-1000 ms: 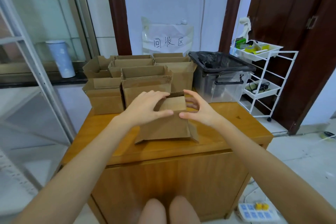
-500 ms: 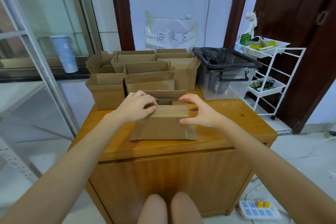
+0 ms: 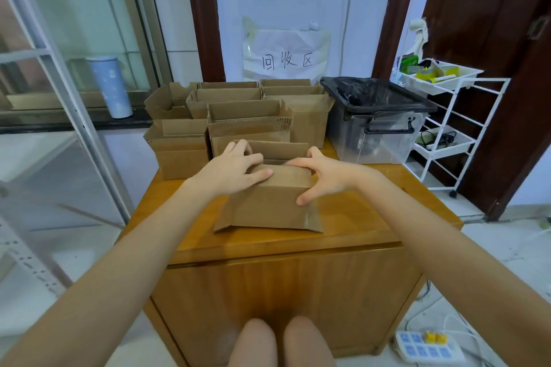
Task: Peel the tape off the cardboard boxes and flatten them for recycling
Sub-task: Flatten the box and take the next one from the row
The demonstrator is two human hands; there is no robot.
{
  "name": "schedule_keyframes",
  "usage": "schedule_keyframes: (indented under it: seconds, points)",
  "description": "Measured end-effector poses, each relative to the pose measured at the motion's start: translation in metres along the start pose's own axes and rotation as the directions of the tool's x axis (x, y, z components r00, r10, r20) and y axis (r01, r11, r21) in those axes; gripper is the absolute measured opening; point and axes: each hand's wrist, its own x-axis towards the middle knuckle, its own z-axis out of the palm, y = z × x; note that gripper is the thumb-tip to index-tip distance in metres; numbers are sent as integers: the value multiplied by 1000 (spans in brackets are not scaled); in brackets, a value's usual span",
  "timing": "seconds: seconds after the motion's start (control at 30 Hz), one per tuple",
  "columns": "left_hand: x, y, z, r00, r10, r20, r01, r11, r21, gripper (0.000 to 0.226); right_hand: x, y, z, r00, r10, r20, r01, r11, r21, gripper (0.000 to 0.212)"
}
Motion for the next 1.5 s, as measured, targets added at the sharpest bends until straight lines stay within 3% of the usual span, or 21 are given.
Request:
schedule_keyframes:
  seconds: [0.2,0.4,0.63,0.77,0.9,1.0,1.07,1.17,1.3,1.4,1.5]
  points:
    - [-6,-6,11,999,-31,-27,27,989,-144,31,5,13,13,999,-30,-18,32,992,126,71]
    - [-6,-7,18,992,-89,-92,60,957,-283,32,10,23,23,999,-35,-22,40,960,277,76]
    - [-5,-10,9,984,-155,-92,85,848,-523,29,17,22,27,997,-64,49,45,947,317,65]
    - [-5,-17,-10,978,-177,-115,82,823,-563,35,11,23,25,997,-76,27,66,960,271,68]
    - [-16,-32,-9,996,-78,44,90,852,-516,49,6,21,28,994,-108,-12,107,958,267,66]
    - [-29,-35,2,993,-60,105,116,729,-675,64,9,17,28,992,-120,-24,123,969,214,63]
    - [-34,-40,10,993,-60,101,115,676,-728,74,11,16,26,994,-108,-14,109,970,220,62]
    - [-38,-43,19,997,-75,27,71,690,-720,73,10,16,22,994,-110,-7,109,971,211,65]
    - [-38,-39,30,995,-79,-63,-1,617,-787,71,7,15,21,984,-147,-103,168,957,237,81]
    - [-37,-36,35,991,-101,-83,-9,581,-814,77,1,17,26,976,-122,-181,188,890,415,88]
    - [-35,-30,39,981,-149,-128,-8,622,-783,94,-7,24,41,941,-23,-337,223,792,568,94]
